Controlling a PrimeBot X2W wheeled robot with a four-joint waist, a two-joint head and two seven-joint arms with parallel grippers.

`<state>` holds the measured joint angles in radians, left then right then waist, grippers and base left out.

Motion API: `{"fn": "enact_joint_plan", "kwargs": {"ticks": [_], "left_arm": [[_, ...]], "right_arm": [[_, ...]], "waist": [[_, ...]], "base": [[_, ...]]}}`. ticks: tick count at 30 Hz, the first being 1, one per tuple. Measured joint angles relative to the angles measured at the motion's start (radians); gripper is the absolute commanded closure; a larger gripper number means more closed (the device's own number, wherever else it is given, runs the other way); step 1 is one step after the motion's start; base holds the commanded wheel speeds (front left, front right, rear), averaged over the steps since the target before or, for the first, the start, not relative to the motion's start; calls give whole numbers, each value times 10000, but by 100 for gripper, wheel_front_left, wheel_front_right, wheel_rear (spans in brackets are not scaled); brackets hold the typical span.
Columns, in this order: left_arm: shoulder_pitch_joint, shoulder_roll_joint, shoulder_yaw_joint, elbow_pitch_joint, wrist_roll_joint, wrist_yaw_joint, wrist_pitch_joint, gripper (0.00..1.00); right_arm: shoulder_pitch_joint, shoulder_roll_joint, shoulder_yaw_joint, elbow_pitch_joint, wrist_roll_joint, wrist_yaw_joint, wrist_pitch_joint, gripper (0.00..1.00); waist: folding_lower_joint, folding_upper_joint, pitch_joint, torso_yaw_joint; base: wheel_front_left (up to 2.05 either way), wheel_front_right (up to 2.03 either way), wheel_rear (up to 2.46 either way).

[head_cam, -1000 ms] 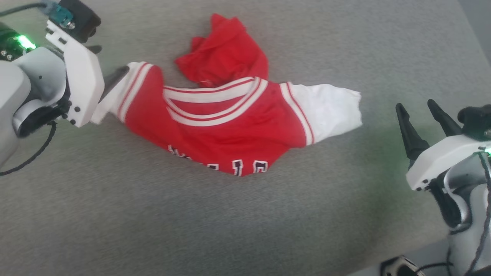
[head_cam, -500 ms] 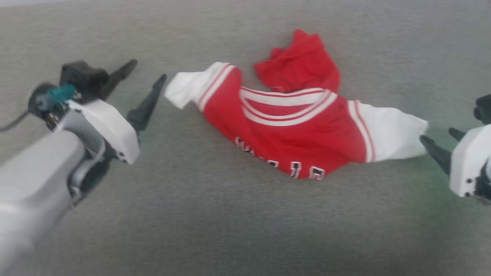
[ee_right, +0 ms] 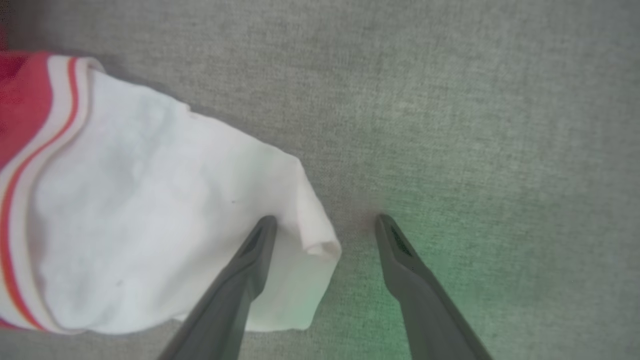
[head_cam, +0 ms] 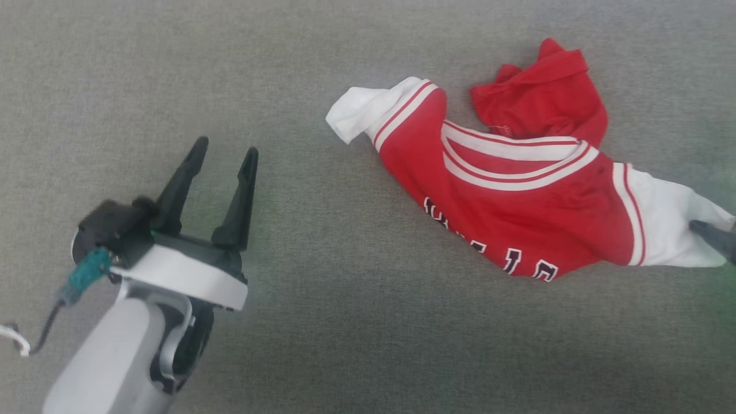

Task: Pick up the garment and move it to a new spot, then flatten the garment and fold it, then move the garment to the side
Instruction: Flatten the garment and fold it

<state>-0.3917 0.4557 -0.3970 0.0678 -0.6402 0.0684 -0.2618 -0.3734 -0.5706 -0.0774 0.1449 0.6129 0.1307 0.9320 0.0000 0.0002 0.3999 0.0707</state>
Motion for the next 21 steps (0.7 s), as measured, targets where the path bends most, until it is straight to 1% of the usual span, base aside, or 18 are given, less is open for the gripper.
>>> {"fn": "enact_joint_plan", "kwargs": {"ticks": [2,3,4,5,7,10,12,16,21], "left_arm": [[423,-443,556,-100,389,-257,0,0],[587,-665,825,-144,491,-407,2,0],[720,-872,1114,-176,591,-568,2,0],[809,-1072,1367,-199,721,-727,0,0],[984,-1333,1787,-230,995,-1024,0,0],[1167,-1651,2391,-324,1300,-1340,0,0],[1262,-1791,2698,-378,1482,-1513,-2,0],[1423,-1973,3099,-464,1749,-1714,-2,0],[1443,-2178,3267,-495,2021,-1877,-2,0]], "right_arm": [[-105,0,-65,109,-71,0,159,0],[-138,12,-67,127,-90,0,226,46],[-186,36,-71,151,-100,0,274,71],[-217,73,-96,188,-117,-2,288,100],[-339,151,-205,249,-236,-2,155,100],[-514,178,-414,337,-522,13,-337,100],[-680,109,-788,531,-752,10,-757,100],[-945,-230,-1659,884,-1243,8,-1567,100],[-1333,-472,-3022,1471,-2008,8,-2491,100]], "waist": [[0,0,102,101],[0,0,144,140],[0,0,185,173],[0,0,214,196],[0,0,253,204],[0,0,315,172],[0,0,357,122],[0,0,467,29],[0,0,634,12]], "base": [[0,0,0],[0,0,0],[0,0,0],[0,0,0],[0,0,0],[0,0,0],[0,0,0],[0,0,0],[0,0,0]]}}
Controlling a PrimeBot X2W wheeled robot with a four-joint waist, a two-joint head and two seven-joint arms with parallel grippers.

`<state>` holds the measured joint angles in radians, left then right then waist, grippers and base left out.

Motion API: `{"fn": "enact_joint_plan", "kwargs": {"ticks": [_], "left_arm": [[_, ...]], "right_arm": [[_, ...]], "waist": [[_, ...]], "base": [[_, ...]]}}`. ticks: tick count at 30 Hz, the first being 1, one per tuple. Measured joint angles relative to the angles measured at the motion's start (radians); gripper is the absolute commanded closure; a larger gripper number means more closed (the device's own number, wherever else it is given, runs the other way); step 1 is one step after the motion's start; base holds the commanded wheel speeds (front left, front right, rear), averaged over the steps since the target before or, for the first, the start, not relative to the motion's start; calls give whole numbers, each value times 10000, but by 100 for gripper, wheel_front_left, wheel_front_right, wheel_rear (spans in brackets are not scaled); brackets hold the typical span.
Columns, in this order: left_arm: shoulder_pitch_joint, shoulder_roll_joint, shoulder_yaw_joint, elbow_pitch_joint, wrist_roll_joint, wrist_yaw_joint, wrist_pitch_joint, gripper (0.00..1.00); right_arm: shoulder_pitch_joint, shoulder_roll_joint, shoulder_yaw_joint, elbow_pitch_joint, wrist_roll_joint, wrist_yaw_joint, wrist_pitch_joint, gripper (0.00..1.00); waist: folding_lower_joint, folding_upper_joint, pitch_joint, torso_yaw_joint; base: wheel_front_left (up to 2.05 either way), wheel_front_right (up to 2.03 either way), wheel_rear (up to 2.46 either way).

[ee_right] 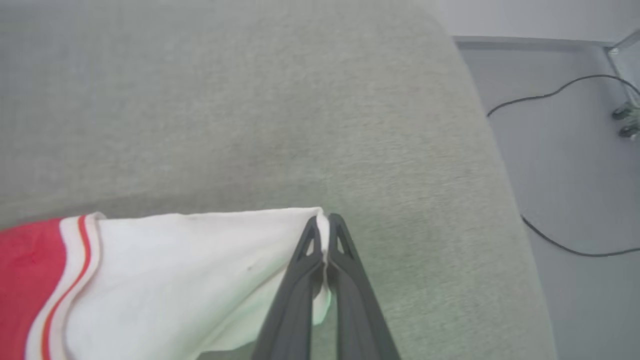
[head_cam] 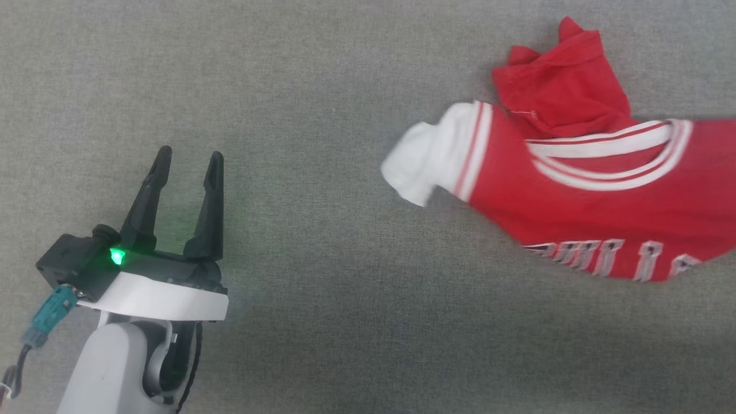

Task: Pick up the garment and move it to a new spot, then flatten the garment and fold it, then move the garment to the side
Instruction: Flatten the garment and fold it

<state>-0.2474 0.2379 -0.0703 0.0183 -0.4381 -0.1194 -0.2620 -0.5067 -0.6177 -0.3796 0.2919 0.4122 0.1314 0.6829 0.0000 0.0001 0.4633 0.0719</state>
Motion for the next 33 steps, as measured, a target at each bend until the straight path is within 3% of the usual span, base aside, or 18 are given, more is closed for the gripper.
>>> {"fn": "enact_joint_plan", "kwargs": {"ticks": [4,8,9,10,13,16,19,22,25,28,33], "left_arm": [[-2,-127,-38,23,44,-44,0,0],[-2,-109,-107,107,56,-65,0,0],[-4,-61,-198,138,81,-84,-2,0],[-7,40,-334,165,134,-86,-2,0],[-202,564,-961,109,113,-88,-2,0],[-804,1517,-1845,-155,-50,-96,351,0],[-1683,2619,-3095,-639,-650,-98,1361,0],[-2824,3572,-4493,-1151,-1933,-100,2901,0],[-4134,4182,-5730,-1388,-3444,-98,4556,0],[-5391,4397,-6627,-1116,-4855,-100,6165,0],[-6959,4056,-7252,228,-6865,-98,8169,0]], "right_arm": [[-440,-142,-892,761,-878,-4,-777,100],[-617,146,-978,1172,-1254,-6,-1149,100],[-690,303,-970,1300,-1256,-6,-1287,64],[-735,412,-941,1381,-1319,-6,-1484,0],[-757,510,-882,1432,-1528,-6,-2299,0],[-669,696,-849,1216,-1563,-8,-3198,0],[-398,909,-800,978,-1503,-8,-3925,0],[-235,1177,-713,694,-1373,-8,-4426,0],[-125,1501,-462,374,-1262,-8,-4700,0],[-69,1799,-178,31,-1152,-8,-4895,0],[60,2144,209,-481,-982,-8,-5162,0]], "waist": [[0,0,124,71],[0,0,169,107],[0,0,166,105],[0,0,151,98],[0,0,38,34],[0,0,-125,-90],[0,-1,-286,-295],[0,-2,-424,-556],[0,-1,-515,-864],[0,-2,-553,-1200],[0,-1,-492,-1774]], "base": [[0,0,0],[0,0,0],[0,0,0],[0,0,0],[0,0,0],[0,0,0],[0,0,0],[0,0,0],[0,0,0],[0,0,0],[0,0,0]]}}
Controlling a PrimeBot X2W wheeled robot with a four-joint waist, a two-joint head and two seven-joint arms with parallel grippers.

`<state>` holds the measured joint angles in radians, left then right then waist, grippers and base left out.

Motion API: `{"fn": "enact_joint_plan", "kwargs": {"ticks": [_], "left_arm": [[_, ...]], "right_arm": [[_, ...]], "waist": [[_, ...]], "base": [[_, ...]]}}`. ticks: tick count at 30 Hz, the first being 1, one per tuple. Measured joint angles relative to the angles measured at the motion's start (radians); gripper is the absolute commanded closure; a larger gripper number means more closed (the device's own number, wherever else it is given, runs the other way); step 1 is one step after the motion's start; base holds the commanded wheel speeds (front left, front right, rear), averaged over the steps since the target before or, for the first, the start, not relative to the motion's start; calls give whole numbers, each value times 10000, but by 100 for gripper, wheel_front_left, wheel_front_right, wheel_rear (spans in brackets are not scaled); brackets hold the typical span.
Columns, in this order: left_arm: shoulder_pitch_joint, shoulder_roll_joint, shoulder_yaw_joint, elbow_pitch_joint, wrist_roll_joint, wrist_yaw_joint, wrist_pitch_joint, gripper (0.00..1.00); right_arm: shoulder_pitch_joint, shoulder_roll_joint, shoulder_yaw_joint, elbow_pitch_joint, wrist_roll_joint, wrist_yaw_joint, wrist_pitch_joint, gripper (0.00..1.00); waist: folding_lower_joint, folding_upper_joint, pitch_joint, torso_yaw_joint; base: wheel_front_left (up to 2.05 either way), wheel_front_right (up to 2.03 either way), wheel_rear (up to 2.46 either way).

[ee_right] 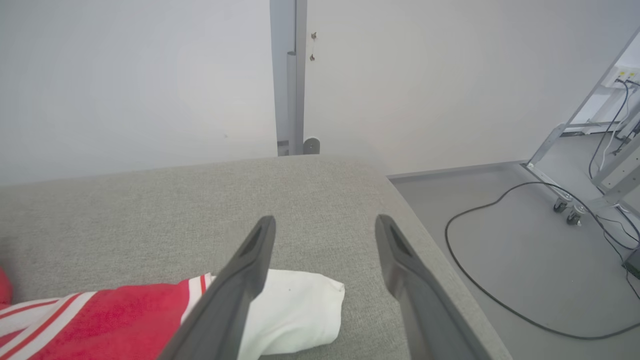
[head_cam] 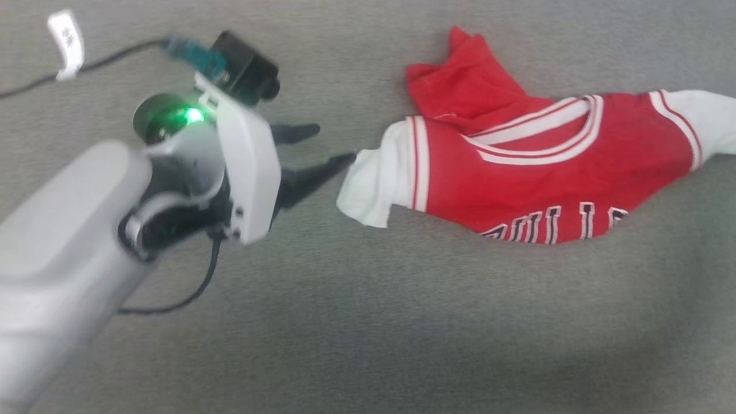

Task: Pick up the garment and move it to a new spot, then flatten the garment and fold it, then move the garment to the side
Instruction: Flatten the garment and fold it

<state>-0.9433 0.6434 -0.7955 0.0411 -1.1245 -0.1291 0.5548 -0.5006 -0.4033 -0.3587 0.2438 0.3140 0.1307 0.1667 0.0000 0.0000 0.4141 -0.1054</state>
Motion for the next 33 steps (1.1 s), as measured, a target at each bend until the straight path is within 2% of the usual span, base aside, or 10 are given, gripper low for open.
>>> {"fn": "enact_joint_plan", "kwargs": {"ticks": [7,14,21,24,25,26,27,28,31,33], "left_arm": [[-1666,-819,-675,2230,-734,0,1417,0],[-2121,-976,-1062,3662,-1492,0,2201,0],[-2290,-1081,-1131,3816,-2449,-2,2512,0],[-2309,-1095,-1235,3762,-2516,-2,2638,0],[-2337,-1078,-1346,3689,-2497,-2,2713,32],[-2372,-1070,-1406,3638,-2487,-2,2721,56],[-2397,-1068,-1434,3649,-2499,-2,2721,74],[-2421,-1068,-1488,3647,-2506,-2,2725,100],[-2507,-1076,-1708,3559,-2500,-4,2708,100],[-2574,-1078,-1760,3515,-2485,-4,2704,100]], "right_arm": [[178,552,382,-675,130,0,-514,0],[337,899,407,-855,186,0,-757,0],[446,1034,366,-813,201,0,-834,0],[445,1072,487,-786,199,0,-830,0],[439,1076,550,-773,199,0,-825,0],[411,1078,612,-765,201,0,-786,0],[366,1062,702,-765,201,0,-782,0],[317,1011,861,-767,217,0,-738,0],[51,393,2194,-736,454,2,-282,0],[-47,125,2550,-723,575,2,-134,0]], "waist": [[0,0,365,-786],[0,0,816,-1550],[0,0,1104,-1857],[0,0,1145,-1850],[0,0,1163,-1843],[0,0,1185,-1837],[0,0,1215,-1829],[0,0,1242,-1817],[0,0,1399,-1747],[0,0,1450,-1718]], "base": [[0,0,0],[0,0,0],[0,0,0],[0,0,0],[0,0,0],[0,0,0],[0,0,0],[0,0,0],[0,0,0],[0,0,0]]}}
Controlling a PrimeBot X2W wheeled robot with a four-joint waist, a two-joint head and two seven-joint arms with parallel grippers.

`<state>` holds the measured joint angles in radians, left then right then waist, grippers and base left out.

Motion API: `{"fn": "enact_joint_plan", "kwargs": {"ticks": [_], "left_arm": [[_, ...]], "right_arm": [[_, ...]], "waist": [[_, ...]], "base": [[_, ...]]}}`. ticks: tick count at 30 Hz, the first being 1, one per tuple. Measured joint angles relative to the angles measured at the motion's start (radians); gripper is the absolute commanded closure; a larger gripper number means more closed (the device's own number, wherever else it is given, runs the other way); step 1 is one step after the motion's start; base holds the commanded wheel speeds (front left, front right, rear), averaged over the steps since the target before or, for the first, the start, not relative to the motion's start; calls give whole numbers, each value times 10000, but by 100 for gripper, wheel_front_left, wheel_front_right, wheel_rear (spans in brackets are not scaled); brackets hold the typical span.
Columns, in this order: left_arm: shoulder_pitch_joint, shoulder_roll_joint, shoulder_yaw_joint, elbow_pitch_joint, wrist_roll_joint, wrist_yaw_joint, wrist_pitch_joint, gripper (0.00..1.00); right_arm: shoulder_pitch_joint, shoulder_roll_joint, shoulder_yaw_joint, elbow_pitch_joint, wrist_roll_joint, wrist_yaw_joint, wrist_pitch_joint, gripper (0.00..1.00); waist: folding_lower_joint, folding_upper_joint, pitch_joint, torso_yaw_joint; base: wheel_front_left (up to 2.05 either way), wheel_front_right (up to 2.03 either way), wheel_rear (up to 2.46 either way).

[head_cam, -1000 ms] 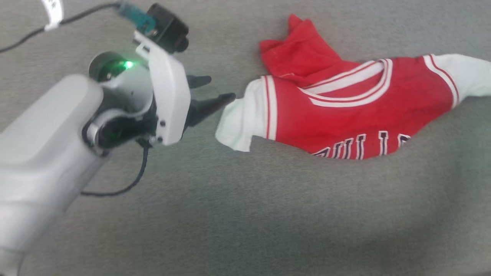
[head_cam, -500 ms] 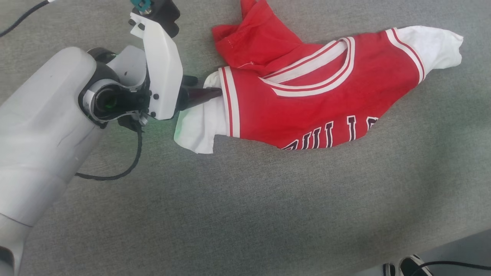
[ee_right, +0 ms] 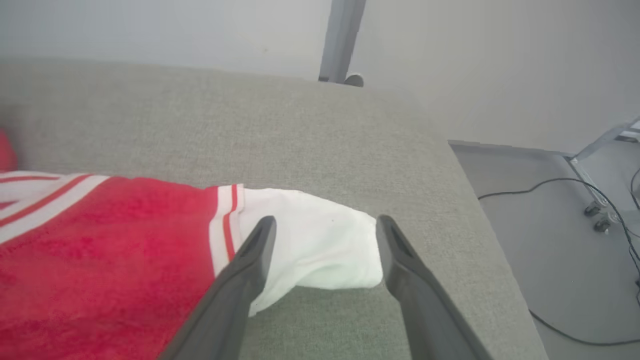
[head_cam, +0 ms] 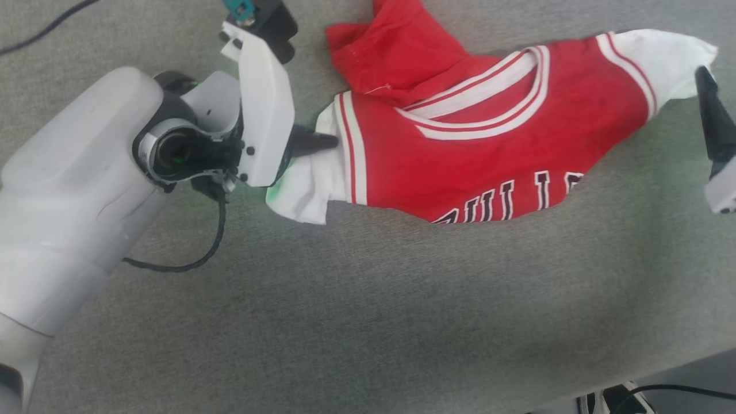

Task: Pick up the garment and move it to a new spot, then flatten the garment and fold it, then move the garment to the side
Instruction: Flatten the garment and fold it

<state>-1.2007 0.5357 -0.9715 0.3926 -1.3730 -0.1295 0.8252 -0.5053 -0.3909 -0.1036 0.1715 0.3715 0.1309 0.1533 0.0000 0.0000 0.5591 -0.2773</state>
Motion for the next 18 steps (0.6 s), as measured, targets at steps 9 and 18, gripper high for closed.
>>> {"fn": "enact_joint_plan", "kwargs": {"ticks": [9,18], "left_arm": [[-588,-238,-426,-619,-10,-27,-508,100],[-1031,-370,-803,-1137,-186,-31,-957,100]], "right_arm": [[-2176,-2765,2934,989,1766,-2,2755,0],[-3617,-3568,4541,1810,3595,-6,4370,0]], "waist": [[0,1,622,646],[0,1,1157,1246]], "base": [[0,0,0],[0,0,0]]}}
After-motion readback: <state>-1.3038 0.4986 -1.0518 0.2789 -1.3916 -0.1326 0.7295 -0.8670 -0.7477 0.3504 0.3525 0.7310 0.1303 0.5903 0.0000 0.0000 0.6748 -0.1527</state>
